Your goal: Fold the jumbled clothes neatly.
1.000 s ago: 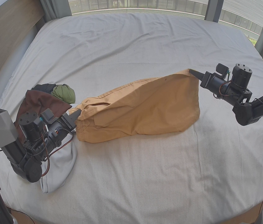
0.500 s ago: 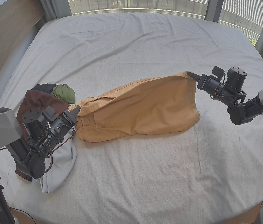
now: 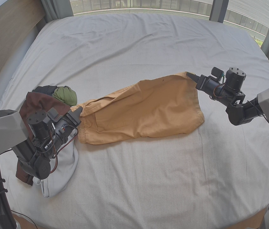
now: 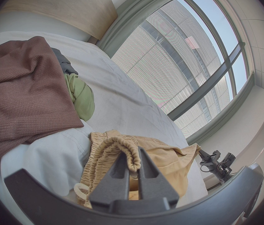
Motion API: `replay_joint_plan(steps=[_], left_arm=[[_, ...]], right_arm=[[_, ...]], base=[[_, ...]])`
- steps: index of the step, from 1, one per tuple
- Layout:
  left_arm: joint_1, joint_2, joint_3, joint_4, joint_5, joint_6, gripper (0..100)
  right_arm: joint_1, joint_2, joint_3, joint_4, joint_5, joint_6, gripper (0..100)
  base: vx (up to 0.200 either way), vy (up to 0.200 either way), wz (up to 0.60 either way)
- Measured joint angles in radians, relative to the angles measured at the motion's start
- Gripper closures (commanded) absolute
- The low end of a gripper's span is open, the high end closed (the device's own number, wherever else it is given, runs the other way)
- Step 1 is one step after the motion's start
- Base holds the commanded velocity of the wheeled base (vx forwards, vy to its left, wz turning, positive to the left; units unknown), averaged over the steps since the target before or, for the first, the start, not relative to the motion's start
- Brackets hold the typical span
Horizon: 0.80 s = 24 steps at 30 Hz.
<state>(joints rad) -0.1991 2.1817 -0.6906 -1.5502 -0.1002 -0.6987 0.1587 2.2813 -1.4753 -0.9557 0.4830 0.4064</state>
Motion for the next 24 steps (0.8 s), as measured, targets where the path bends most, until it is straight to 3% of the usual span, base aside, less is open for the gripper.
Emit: replay_joint_plan(steps=[3, 4, 5, 10, 17, 24], left_arm=[[0.004, 0.005, -0.003, 0.0, 0.0, 0.0, 100], [0.005, 0.006, -0.003, 0.0, 0.0, 0.0, 100], [0.006, 0.007, -0.003, 0.0, 0.0, 0.0, 0], [0.008, 0.009, -0.009, -0.001, 0.003, 0.0, 0], [0.01, 0.003, -0.018, -0.002, 0.024, 0.0, 0], [0.01, -0.054, 0.013, -0.001, 0.015, -0.02, 0]], right_arm=[[0.0, 0.01, -0.01, -0.001, 0.0, 0.0, 100], [0.0, 0.011, -0.011, 0.0, 0.0, 0.0, 0], [0.0, 0.014, -0.014, 0.0, 0.0, 0.001, 0], [0.005, 0.023, -0.041, -0.018, -0.05, 0.009, 0], [0.017, 0.022, -0.041, -0.043, -0.063, 0.011, 0], [0.03, -0.064, 0.132, -0.04, -0.069, 0.008, 0]], base=[[0.0, 0.0, 0.0], [0.0, 0.0, 0.0], [0.0, 0.0, 0.0], [0.0, 0.0, 0.0], [0.0, 0.0, 0.0], [0.0, 0.0, 0.0]])
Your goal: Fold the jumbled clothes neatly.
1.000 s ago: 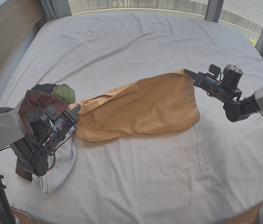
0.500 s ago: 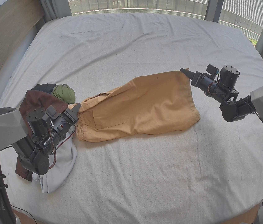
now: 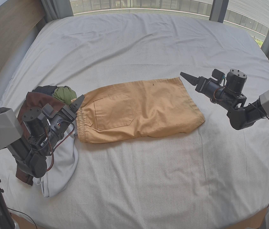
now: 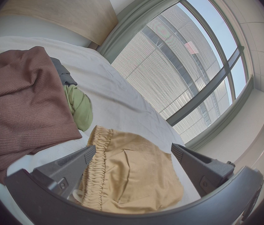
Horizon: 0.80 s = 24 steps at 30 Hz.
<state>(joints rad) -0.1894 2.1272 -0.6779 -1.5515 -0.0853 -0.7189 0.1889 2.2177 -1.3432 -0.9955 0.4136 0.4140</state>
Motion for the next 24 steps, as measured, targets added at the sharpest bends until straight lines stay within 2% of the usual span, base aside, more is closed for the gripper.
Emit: replay_joint_plan(steps=[8, 13, 19, 24], left_arm=[[-0.011, -0.094, 0.083, 0.001, -0.065, -0.019, 0], [-0.022, -0.139, 0.161, 0.002, -0.123, 0.017, 0], [-0.031, -0.166, 0.239, 0.002, -0.218, 0.061, 0], [-0.035, -0.173, 0.27, 0.002, -0.233, 0.113, 0]], right_arm=[[0.021, -0.124, 0.273, -0.044, 0.01, 0.0, 0], [0.052, -0.177, 0.403, -0.063, 0.01, -0.003, 0], [0.075, -0.184, 0.47, -0.079, 0.009, -0.005, 0], [0.089, -0.161, 0.505, -0.089, -0.009, -0.006, 0]], base=[[0.0, 0.0, 0.0], [0.0, 0.0, 0.0], [0.0, 0.0, 0.0], [0.0, 0.0, 0.0]])
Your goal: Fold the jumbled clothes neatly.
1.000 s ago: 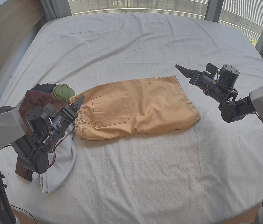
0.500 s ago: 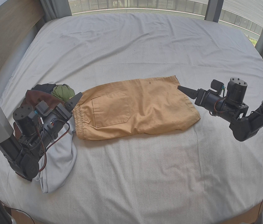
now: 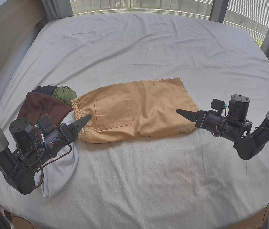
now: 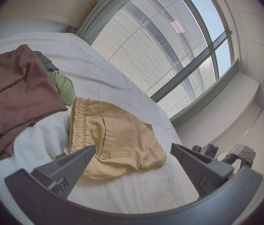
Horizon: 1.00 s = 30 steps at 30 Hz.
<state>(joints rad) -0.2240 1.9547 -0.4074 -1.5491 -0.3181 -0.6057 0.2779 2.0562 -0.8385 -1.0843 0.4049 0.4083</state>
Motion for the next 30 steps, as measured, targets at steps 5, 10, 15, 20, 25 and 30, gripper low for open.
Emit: replay_joint_plan(steps=[5, 10, 15, 20, 25, 30], left_arm=[[0.005, 0.007, 0.007, 0.0, 0.005, 0.094, 0], [0.01, 0.013, 0.012, -0.001, 0.007, 0.129, 0], [0.011, 0.014, 0.016, -0.001, 0.007, 0.13, 0], [0.012, 0.015, 0.016, -0.001, 0.007, 0.13, 0], [0.013, 0.016, 0.017, -0.001, 0.007, 0.131, 0], [0.013, 0.017, 0.017, -0.001, 0.007, 0.131, 0]], right_arm=[[0.014, 0.029, 0.019, -0.001, -0.026, -0.003, 0], [0.028, 0.066, 0.032, -0.001, -0.045, -0.017, 0], [0.033, 0.109, 0.035, -0.003, -0.076, -0.037, 0], [0.033, 0.137, 0.039, -0.014, -0.086, -0.041, 0], [0.031, 0.147, 0.064, -0.017, -0.087, -0.041, 0], [0.028, 0.152, 0.077, -0.029, -0.096, -0.04, 0]], base=[[0.0, 0.0, 0.0], [0.0, 0.0, 0.0], [0.0, 0.0, 0.0], [0.0, 0.0, 0.0], [0.0, 0.0, 0.0], [0.0, 0.0, 0.0]])
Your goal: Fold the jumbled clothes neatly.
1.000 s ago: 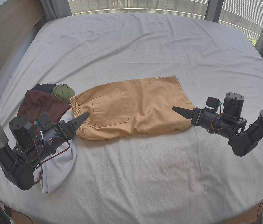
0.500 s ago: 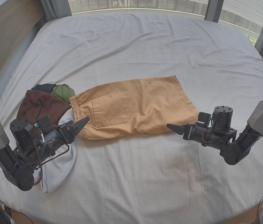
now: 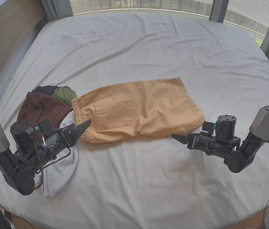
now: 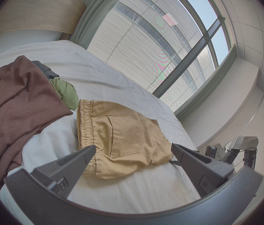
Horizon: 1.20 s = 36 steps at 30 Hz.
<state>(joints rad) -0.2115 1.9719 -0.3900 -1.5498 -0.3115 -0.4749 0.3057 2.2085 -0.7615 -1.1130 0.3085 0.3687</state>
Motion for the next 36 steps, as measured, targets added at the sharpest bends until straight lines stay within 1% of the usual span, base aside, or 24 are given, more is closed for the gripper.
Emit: replay_joint_plan(steps=[8, 17, 21, 25, 30, 36], left_arm=[[0.003, 0.0, 0.0, 0.0, 0.001, 0.001, 0], [0.009, 0.001, -0.001, -0.001, 0.001, 0.001, 0], [0.009, 0.001, -0.001, -0.001, 0.001, 0.001, 0], [0.009, 0.001, -0.001, -0.001, 0.001, 0.001, 0], [0.009, -0.001, -0.001, -0.001, 0.001, 0.001, 0], [0.026, 0.0, -0.004, 0.0, 0.0, -0.001, 0]], right_arm=[[0.013, 0.063, -0.032, -0.105, -0.059, 0.003, 0], [0.04, 0.115, -0.116, -0.081, -0.067, 0.017, 0], [0.047, 0.134, -0.166, -0.058, -0.084, 0.037, 0], [0.054, 0.155, -0.23, -0.038, -0.112, 0.068, 0], [0.062, 0.178, -0.295, -0.017, -0.131, 0.116, 0], [0.07, 0.194, -0.326, -0.016, -0.155, 0.122, 0]], base=[[0.0, 0.0, 0.0], [0.0, 0.0, 0.0], [0.0, 0.0, 0.0], [0.0, 0.0, 0.0], [0.0, 0.0, 0.0], [0.0, 0.0, 0.0]])
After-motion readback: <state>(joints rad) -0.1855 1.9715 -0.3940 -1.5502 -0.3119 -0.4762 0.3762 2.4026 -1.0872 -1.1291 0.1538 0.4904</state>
